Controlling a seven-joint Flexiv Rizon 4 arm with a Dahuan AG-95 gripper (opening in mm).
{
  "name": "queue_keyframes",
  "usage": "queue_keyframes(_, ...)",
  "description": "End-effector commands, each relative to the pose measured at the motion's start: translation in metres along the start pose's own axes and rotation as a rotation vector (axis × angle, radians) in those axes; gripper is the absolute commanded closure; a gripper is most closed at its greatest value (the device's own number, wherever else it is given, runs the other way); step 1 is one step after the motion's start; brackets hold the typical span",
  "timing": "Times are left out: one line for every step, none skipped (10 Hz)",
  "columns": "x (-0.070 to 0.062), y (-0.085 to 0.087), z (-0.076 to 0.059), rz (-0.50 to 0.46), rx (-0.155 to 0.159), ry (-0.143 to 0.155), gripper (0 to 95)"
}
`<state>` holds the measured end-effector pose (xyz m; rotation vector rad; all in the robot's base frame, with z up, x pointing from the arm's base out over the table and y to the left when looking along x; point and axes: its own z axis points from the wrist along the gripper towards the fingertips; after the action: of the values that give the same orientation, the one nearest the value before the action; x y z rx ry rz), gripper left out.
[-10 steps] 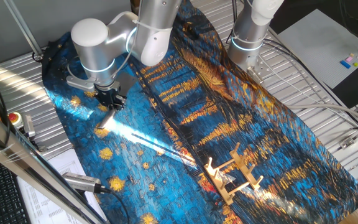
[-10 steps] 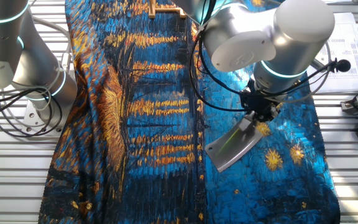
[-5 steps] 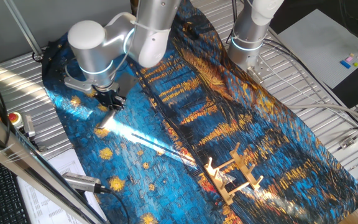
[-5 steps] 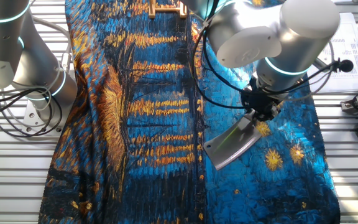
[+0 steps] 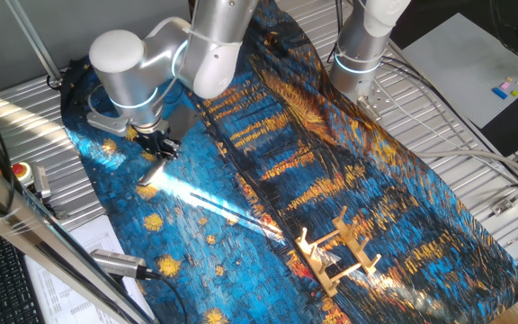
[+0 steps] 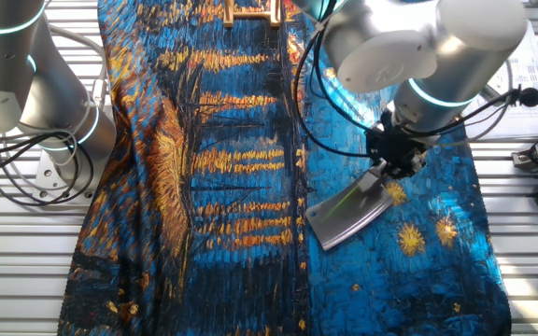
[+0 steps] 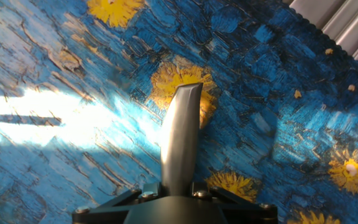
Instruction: Put the knife on the knife rack
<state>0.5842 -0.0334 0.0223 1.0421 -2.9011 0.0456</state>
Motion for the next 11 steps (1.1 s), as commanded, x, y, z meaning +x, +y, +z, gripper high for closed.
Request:
queue_keyframes(-0.003,0.001,-0.006,0.009,-0.009,0.009,95.0)
queue_keyframes(-0.007,0.003,-0.012,0.015,-0.013,0.015,95.0)
queue_keyframes(-0.011,0.007,-0.017,0.032,-0.013,0.017,95.0)
queue_keyframes(-0.014,0.011,-0.020,0.045,-0.014,0.017,95.0)
queue_keyframes(-0.020,0.017,-0.026,0.061,-0.020,0.023,95.0)
queue_keyframes(-0.025,0.021,-0.030,0.067,-0.022,0.025,95.0)
queue_keyframes(-0.030,0.025,-0.036,0.075,-0.028,0.027,95.0)
queue_keyframes(-0.036,0.033,-0.042,0.081,-0.032,0.029,95.0)
queue_keyframes(-0.039,0.039,-0.047,0.087,-0.034,0.030,95.0)
queue_keyframes(-0.043,0.047,-0.055,0.094,-0.036,0.029,95.0)
queue_keyframes(-0.045,0.053,-0.061,0.098,-0.038,0.029,95.0)
